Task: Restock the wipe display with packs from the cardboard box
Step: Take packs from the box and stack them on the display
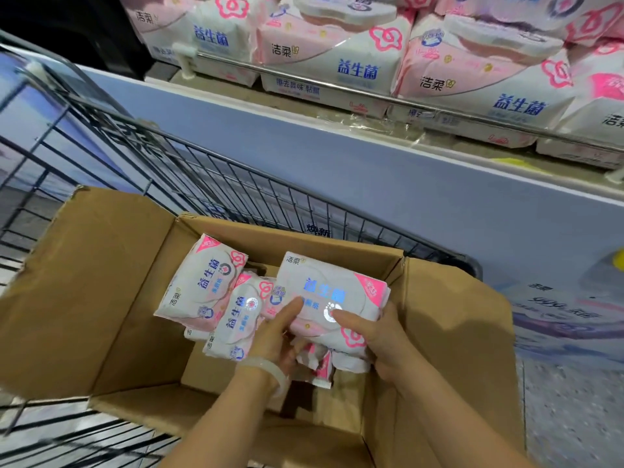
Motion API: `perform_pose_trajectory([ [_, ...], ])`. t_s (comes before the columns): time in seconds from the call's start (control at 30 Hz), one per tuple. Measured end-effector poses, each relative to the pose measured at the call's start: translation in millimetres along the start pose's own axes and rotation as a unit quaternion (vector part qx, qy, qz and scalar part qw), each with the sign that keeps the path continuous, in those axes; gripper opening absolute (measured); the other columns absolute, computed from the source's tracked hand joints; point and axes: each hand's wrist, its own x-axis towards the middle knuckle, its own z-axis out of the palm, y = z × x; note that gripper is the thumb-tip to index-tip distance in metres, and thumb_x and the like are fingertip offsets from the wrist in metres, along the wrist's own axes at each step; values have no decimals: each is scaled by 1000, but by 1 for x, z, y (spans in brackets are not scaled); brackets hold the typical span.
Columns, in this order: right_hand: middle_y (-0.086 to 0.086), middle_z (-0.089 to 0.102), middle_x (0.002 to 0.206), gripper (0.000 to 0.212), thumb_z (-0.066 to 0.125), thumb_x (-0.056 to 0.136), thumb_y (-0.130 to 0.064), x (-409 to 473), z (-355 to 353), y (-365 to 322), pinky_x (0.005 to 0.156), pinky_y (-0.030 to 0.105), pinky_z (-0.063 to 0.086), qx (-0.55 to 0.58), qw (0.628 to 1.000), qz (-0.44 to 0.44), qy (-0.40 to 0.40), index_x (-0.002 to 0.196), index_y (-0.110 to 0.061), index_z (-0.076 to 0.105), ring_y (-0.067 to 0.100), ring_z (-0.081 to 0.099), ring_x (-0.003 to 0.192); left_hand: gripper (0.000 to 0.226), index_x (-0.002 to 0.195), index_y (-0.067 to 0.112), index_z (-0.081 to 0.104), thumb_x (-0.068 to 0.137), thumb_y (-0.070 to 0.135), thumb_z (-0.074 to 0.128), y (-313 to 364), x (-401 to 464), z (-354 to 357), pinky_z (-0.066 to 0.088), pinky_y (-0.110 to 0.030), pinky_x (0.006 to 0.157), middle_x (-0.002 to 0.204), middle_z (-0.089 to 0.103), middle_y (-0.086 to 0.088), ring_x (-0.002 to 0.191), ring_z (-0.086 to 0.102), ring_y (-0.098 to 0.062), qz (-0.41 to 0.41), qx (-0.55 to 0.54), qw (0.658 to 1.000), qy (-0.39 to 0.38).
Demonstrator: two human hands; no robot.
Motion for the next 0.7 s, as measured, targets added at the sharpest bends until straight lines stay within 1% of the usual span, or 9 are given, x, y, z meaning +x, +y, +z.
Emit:
perform_pose_trajectory([
  [0.1,14,72,104,64,84,61,3,-4,-4,-9,67,39,60,-42,999,-21,9,117,-8,55,28,73,88,47,121,15,51,79,12,72,24,-11,-12,57,-31,61,92,74,-8,74,70,-20,22,79,997,-12],
  [0.23,13,68,107,85,90,48,3,-23,-10,-35,65,40,59,-77,996,-33,-9,117,-17,43,28,72,86,76,118,29,53,48,32,84,58,-36,-6,51,-36,84,105,74,3,91,68,-15,30,271,955,-115],
  [0.33,13,70,108,93,97,37,-13,-49,-16,-62,78,50,58,-123,990,-60,-36,115,-19,46,30,72,92,70,118,16,53,57,8,86,79,-58,15,58,-26,65,94,77,-2,83,74,-16,63,290,940,-166],
  [0.37,12,71,107,90,96,39,-16,-60,-17,-76,79,48,58,-136,987,-72,-37,114,-20,47,28,72,90,80,121,11,51,51,11,90,85,-66,24,59,-28,68,99,76,-7,88,74,-20,76,296,936,-174],
  [0.43,3,73,101,75,92,52,-17,-85,-20,-105,69,30,61,-152,983,-99,-38,112,-24,48,13,74,79,107,124,7,51,31,32,98,96,-82,46,59,-35,78,106,74,-11,96,71,-26,119,326,920,-184],
  [0.47,0,73,99,74,92,54,-20,-95,-24,-119,69,27,60,-156,980,-113,-37,113,-26,47,10,74,77,113,121,6,53,23,39,97,102,-91,58,59,-33,75,104,75,-9,94,72,-25,145,334,912,-187],
  [0.53,-1,72,104,90,94,42,-31,-115,-31,-148,83,38,59,-170,975,-143,-28,117,-28,45,16,73,89,110,113,6,57,18,42,96,115,-114,86,58,-25,65,96,77,-8,84,74,-20,180,345,899,-203],
  [0.6,-1,70,108,89,95,40,-29,-135,-39,-175,87,42,57,-175,967,-182,-13,115,-31,46,19,70,96,91,112,6,57,34,29,97,128,-138,116,57,-22,60,90,77,-7,77,74,-18,207,353,887,-217],
  [0.7,5,69,107,92,94,39,-26,-166,-57,-217,68,31,58,-176,957,-230,-8,117,-28,45,18,69,84,80,112,12,57,43,21,95,141,-171,166,58,-24,60,88,77,-4,74,75,-19,256,369,858,-249],
])
